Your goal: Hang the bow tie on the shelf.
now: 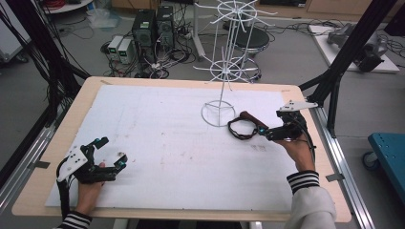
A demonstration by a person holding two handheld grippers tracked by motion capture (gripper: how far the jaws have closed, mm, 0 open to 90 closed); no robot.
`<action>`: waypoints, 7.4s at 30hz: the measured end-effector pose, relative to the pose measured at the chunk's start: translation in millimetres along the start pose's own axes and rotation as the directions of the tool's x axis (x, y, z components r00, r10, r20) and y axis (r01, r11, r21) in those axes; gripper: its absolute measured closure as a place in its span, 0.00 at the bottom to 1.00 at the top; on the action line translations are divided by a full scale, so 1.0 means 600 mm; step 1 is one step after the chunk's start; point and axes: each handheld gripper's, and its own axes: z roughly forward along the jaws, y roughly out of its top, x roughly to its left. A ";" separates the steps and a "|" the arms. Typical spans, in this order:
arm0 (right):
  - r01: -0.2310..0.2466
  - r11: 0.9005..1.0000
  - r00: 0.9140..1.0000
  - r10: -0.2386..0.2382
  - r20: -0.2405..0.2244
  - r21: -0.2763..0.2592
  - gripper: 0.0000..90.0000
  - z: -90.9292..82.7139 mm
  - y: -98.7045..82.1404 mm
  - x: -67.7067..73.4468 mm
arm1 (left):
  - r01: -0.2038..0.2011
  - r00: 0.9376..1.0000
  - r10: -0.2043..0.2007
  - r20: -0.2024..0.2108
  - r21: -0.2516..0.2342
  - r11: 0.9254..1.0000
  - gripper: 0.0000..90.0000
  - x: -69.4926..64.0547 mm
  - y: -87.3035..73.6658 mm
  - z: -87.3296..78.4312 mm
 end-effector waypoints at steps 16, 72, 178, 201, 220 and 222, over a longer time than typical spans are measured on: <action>0.075 0.987 0.997 -0.075 -0.006 0.139 0.01 0.063 0.040 -0.011 | 0.005 1.000 -0.005 0.001 -0.001 1.000 0.02 0.001 0.000 0.001; 0.106 0.917 0.993 -0.115 -0.001 0.385 0.81 0.178 0.017 -0.053 | 0.006 1.000 -0.006 0.000 0.000 1.000 0.02 0.001 0.000 0.000; -0.011 0.901 0.989 -0.054 -0.138 -0.433 0.83 -0.022 0.129 0.096 | 0.000 1.000 0.000 0.003 0.000 1.000 0.02 0.000 0.000 0.000; -0.090 0.893 0.996 0.081 -0.039 -0.440 0.83 0.017 0.123 0.087 | 0.002 1.000 -0.002 0.003 0.000 1.000 0.02 0.000 0.000 0.000; -0.188 0.904 0.981 0.189 -0.035 -0.384 0.82 0.066 0.094 0.078 | 0.003 1.000 -0.003 0.003 -0.001 1.000 0.02 0.001 0.000 0.000; -0.199 0.902 0.979 0.201 -0.035 -0.382 0.81 0.071 0.092 0.077 | 0.003 1.000 -0.003 0.003 0.000 1.000 0.02 0.001 0.000 0.000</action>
